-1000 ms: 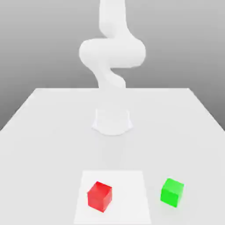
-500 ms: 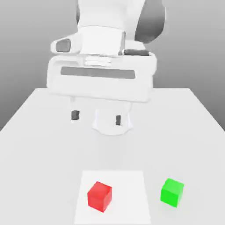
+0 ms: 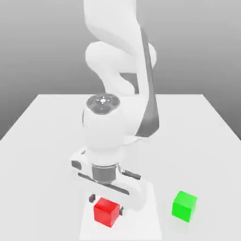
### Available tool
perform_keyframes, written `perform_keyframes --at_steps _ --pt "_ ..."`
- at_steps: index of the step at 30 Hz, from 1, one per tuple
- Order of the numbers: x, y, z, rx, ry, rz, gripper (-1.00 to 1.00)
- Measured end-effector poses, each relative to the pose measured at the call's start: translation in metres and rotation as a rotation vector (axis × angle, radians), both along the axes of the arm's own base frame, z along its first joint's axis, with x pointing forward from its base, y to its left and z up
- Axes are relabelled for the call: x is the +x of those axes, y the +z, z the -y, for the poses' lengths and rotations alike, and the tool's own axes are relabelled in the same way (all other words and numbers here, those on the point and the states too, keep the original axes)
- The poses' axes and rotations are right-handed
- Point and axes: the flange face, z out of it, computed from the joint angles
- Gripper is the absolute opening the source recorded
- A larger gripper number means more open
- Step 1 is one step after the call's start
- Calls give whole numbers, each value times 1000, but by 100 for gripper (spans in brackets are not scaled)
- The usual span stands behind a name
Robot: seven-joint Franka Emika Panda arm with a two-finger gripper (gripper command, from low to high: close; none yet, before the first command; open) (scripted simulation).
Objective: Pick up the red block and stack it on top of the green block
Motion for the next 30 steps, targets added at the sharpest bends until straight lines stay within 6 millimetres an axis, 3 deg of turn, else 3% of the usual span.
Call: perform_keyframes --at_steps 5,11,16,21,23,27,28,30 --pt "0 -2 0 0 0 1 -100" --pt "0 56 -7 1 29 0 -100" --pt "-2 76 -105 5 444 1 -100" --pt "-27 93 -203 2 882 0 -100" --pt "-29 84 -210 3 932 1 -100" --pt "-28 43 -210 2 943 1 -100" --pt "-29 35 -210 0 944 0 100" --pt "-29 35 -210 0 944 0 100"
